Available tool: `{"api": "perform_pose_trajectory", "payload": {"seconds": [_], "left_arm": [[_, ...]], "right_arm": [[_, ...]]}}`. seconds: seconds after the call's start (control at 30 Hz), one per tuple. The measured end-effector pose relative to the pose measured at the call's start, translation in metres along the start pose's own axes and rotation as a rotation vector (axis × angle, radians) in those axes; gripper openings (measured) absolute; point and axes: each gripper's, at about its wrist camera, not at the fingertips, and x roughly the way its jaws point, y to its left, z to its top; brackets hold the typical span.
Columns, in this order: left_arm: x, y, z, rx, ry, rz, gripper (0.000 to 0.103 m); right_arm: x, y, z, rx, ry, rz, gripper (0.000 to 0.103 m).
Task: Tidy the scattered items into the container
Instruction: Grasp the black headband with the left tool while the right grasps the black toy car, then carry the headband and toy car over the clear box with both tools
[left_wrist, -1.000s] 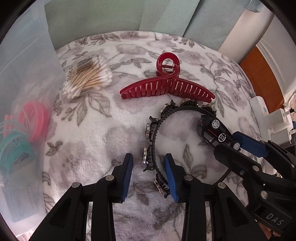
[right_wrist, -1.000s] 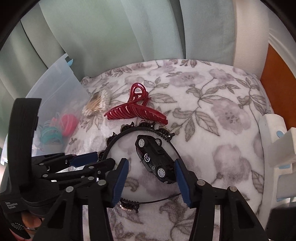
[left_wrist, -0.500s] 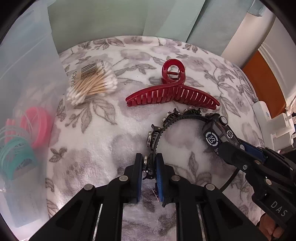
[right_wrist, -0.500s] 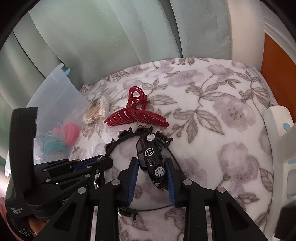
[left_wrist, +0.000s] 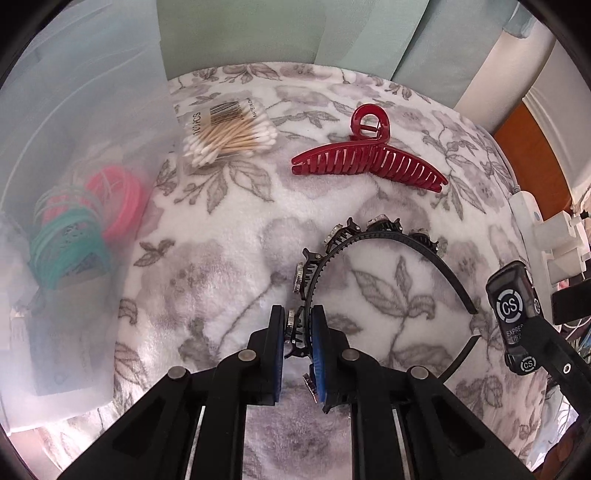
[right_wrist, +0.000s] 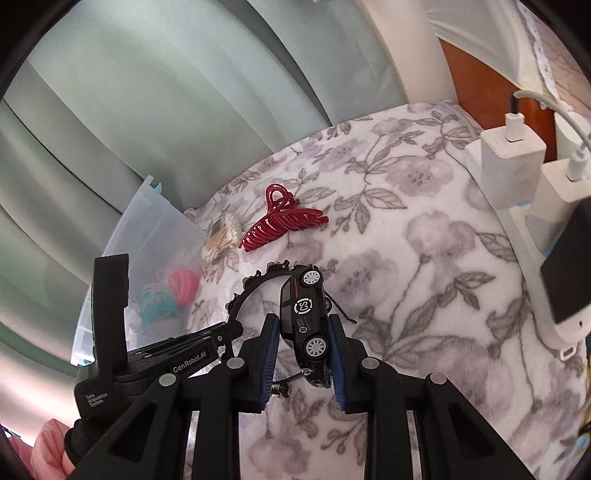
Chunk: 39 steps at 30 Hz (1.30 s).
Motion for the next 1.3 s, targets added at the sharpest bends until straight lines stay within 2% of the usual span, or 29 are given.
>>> {"api": "perform_pose_trajectory", "payload": {"seconds": [0.4,0.67,1.03,1.3], "left_arm": [[-0.05,0.006,-0.014,-0.019,-0.074,0.007,0.014],[-0.084,0.003,-0.018,-0.015,-0.108,-0.032,0.014],[-0.15,-0.002,-0.02,-0.001,-0.262,-0.089,0.014],[-0.182,0.014,-0.02,-0.022,-0.328,-0.103,0.014]], "right_arm": [[-0.051,0.012,-0.015,0.021,-0.085,0.033,0.028],[-0.076,0.024,-0.016,0.013,-0.151,0.037,0.028],[-0.106,0.051,-0.017,-0.026,-0.225,0.048,0.028],[-0.127,0.074,-0.013,-0.068,-0.284,0.074,0.028]]}}
